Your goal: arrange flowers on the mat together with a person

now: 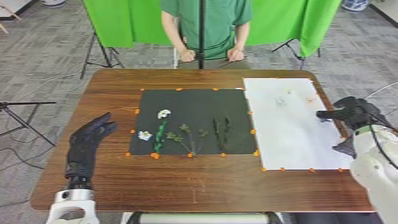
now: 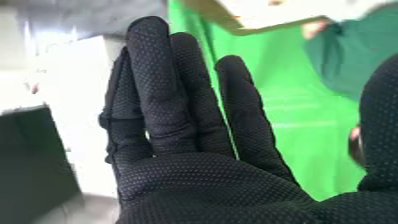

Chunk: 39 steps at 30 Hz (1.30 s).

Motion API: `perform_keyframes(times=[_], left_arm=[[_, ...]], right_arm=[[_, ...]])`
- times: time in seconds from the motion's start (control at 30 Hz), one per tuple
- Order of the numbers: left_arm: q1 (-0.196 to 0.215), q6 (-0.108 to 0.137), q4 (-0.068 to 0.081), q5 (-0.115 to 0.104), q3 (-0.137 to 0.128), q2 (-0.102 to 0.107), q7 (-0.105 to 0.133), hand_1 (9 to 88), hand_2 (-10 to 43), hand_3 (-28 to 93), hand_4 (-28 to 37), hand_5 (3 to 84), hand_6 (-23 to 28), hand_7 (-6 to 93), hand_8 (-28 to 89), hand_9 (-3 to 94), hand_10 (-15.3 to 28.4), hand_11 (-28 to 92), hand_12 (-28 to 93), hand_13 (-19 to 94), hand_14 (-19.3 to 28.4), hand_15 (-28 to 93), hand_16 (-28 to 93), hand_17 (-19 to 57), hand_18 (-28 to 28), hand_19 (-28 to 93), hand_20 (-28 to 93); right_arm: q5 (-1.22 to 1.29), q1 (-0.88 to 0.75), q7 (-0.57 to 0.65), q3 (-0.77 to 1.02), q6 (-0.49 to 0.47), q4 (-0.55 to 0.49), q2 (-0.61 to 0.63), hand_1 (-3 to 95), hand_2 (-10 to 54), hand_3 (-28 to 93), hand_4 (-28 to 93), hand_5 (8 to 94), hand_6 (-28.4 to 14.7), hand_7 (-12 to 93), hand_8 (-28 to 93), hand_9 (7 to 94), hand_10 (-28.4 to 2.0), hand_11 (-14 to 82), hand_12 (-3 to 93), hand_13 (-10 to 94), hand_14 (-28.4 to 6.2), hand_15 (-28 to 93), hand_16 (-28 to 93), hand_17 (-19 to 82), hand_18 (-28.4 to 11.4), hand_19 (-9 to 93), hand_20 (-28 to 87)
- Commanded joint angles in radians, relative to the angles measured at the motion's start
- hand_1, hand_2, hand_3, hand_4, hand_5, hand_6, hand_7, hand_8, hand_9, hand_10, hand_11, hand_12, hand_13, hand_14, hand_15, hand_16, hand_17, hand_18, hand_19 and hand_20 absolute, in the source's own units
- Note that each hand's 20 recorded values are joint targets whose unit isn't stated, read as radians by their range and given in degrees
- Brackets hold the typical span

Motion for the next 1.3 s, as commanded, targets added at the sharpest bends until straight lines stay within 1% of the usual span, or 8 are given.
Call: perform_keyframes(times=[0.03, 0.6, 0.8, 0.87, 0.93, 1.0, 1.1, 1.3], left_arm=[[0.015, 0.010, -0.002, -0.006, 0.005, -0.010, -0.001, 31.7, -9.5, 63, -21.7, 47.6, 4.5, 12.8, -7, 49.1, 13.2, 20, 14, 42, 15.5, 19, 0, 13.1, 10.6, 8, 20], [0.010, 0.005, 0.001, -0.005, 0.009, -0.010, -0.005, 31.9, -9.5, 63, -21.5, 47.6, 4.5, 12.8, -7, 49.2, 13.2, 20, 14, 42, 15.6, 19, 0, 13.1, 10.7, 8, 20], [0.010, 0.004, 0.001, -0.007, 0.008, -0.011, -0.004, 32.0, -9.5, 63, -21.4, 47.6, 4.5, 12.9, -7, 49.2, 13.3, 20, 14, 42, 15.6, 19, 0, 13.0, 10.7, 9, 20], [0.010, 0.004, 0.001, -0.006, 0.008, -0.011, -0.005, 31.9, -9.5, 63, -21.3, 47.6, 4.5, 12.8, -7, 49.2, 13.2, 20, 14, 42, 15.5, 19, 0, 13.0, 10.7, 9, 20], [0.014, 0.006, -0.001, -0.007, 0.007, -0.012, -0.003, 31.9, -9.5, 63, -21.3, 47.7, 4.5, 12.8, -7, 49.1, 13.2, 20, 14, 42, 15.6, 19, 0, 13.1, 10.6, 9, 20], [0.011, 0.005, 0.000, -0.006, 0.007, -0.012, -0.005, 32.0, -9.5, 63, -21.4, 47.6, 4.5, 12.8, -7, 49.1, 13.2, 20, 14, 42, 15.6, 19, 0, 13.1, 10.6, 9, 20], [0.013, 0.007, -0.001, -0.006, 0.007, -0.012, -0.002, 32.0, -9.5, 63, -21.3, 47.7, 4.6, 12.8, -7, 49.2, 13.2, 20, 14, 42, 15.6, 19, 0, 13.1, 10.6, 9, 20], [0.023, 0.008, -0.006, -0.007, -0.001, -0.008, -0.002, 31.9, -9.5, 63, -21.3, 47.7, 4.6, 12.8, -7, 49.2, 13.3, 20, 14, 42, 15.7, 19, 0, 13.0, 10.6, 8, 20]], right_arm=[[-0.180, 0.023, -0.020, -0.026, 0.036, 0.079, 0.003, 24.2, -9.5, 65, -27, 51.3, -2.7, 13, -8, 59.3, -19.1, 23.6, 29.5, 59, -17.5, 54, 28, 22, -24.9, 61, 47], [-0.133, 0.053, -0.075, -0.111, 0.125, 0.159, -0.012, 34.6, -9.5, 69, -28, 56.6, -0.7, 17, -9, 67.2, -15.4, 25.5, 28.0, 65, -13.7, 61, 30, 27, -24.2, 66, 50], [-0.155, 0.064, -0.088, -0.160, 0.233, 0.195, -0.004, 44.4, -9.5, 69, -28, 61.7, 2.3, 20, -11, 72.2, -13.0, 25.0, 26.9, 67, -11.9, 62, 31, 29, -22.9, 66, 50], [-0.158, 0.067, -0.084, -0.180, 0.292, 0.208, 0.000, 50.0, -9.5, 65, -28, 64.3, 3.1, 21, -10, 75.5, -11.3, 20.5, 33.0, 68, -11.2, 63, 32, 29, -22.4, 66, 51], [-0.168, 0.076, -0.093, -0.194, 0.324, 0.220, 0.002, 58.3, -9.5, 57, -28, 68.4, 3.2, 22, -1, 82.0, -9.4, 11.9, 41.6, 69, -10.5, 65, 33, 30, -22.0, 66, 52], [-0.163, 0.077, -0.093, -0.204, 0.370, 0.225, 0.009, 61.8, -9.5, 54, -27, 74.3, 3.5, 23, 2, 86.5, -8.5, 9.0, 43.9, 70, -10.1, 67, 34, 31, -21.6, 67, 53], [-0.166, 0.074, -0.095, -0.194, 0.370, 0.204, 0.023, 63.9, -9.5, 54, -26, 80.0, 3.9, 24, 3, 90.8, -8.0, 8.2, 44.8, 71, -10.0, 69, 35, 31, -21.6, 67, 53], [-0.143, 0.088, -0.080, -0.128, 0.370, 0.060, 0.059, 64.6, -9.5, 55, -26, 81.9, 3.4, 23, 4, 92.0, -8.1, 8.1, 44.9, 71, -10.1, 70, 36, 32, -21.5, 67, 53]])
